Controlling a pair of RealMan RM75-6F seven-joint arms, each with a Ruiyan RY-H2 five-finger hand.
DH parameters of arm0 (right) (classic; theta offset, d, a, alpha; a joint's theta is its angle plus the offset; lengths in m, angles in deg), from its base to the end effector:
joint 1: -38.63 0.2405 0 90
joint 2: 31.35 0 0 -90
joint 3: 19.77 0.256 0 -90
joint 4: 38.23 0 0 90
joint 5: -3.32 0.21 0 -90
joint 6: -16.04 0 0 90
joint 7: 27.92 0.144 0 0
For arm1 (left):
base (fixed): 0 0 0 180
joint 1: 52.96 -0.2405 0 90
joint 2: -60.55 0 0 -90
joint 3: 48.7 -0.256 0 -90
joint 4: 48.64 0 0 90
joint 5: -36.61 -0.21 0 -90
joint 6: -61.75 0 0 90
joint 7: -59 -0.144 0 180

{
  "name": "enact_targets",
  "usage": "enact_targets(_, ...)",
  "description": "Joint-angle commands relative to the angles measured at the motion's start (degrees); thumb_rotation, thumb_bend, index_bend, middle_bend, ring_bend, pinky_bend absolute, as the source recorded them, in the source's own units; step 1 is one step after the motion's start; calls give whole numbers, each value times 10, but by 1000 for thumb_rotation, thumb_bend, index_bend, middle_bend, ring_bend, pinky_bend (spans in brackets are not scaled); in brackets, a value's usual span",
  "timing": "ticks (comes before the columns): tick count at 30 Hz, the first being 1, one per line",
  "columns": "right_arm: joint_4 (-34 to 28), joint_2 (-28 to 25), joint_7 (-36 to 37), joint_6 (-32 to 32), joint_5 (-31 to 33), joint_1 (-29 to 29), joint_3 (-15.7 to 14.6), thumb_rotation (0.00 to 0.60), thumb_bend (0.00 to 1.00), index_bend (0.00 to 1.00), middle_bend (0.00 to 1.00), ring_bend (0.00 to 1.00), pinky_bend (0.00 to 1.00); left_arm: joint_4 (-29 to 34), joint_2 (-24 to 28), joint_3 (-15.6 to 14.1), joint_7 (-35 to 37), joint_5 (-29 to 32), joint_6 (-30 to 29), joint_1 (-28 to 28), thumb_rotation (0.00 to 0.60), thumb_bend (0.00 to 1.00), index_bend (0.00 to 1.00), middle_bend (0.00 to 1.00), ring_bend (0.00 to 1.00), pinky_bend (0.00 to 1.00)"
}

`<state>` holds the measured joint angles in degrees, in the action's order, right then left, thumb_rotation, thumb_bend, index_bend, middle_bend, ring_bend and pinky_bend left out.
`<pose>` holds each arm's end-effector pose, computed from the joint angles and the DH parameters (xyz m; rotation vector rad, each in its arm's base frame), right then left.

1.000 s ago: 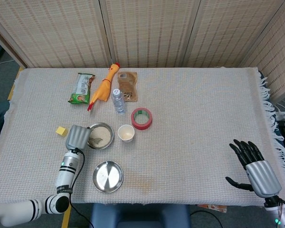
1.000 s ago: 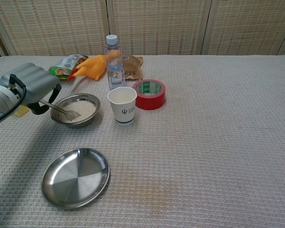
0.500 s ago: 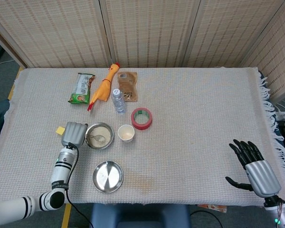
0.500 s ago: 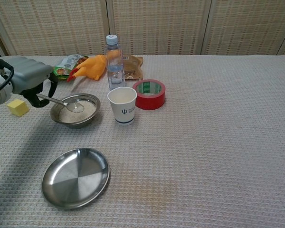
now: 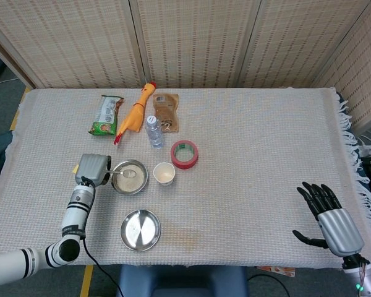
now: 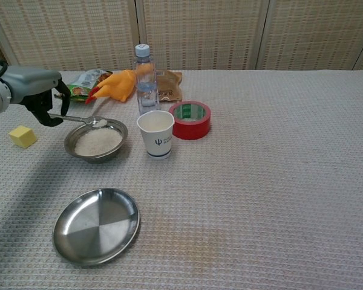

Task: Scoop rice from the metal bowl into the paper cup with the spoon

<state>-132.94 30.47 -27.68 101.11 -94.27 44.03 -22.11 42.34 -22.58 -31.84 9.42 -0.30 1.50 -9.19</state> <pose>-0.2856 -0.1607 0.1449 1.6131 -0.8870 0.9606 -0.1668 0.3730 0.0351 -1.6527 -0.8561 -0.5639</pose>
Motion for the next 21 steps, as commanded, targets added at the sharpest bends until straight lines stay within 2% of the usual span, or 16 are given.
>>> enact_targets(1,0,0,-1,-1,1,1,0,460,114,0,0,0,0,14,11,6,4,16,4,16,600,399,760,1000,1000,1000)
enact_targets(10,0,1,-1,-1,1,1,0,459,114,0,0,0,0,39,5,8,-16,55,-5,65,600,399,760,1000,1000,1000)
enact_targets(21,1,-5,10,2,-1,0,0,459,114,0,0,0,0,9,-54,-8,-54,65,-45,126,600,399,760,1000,1000,1000)
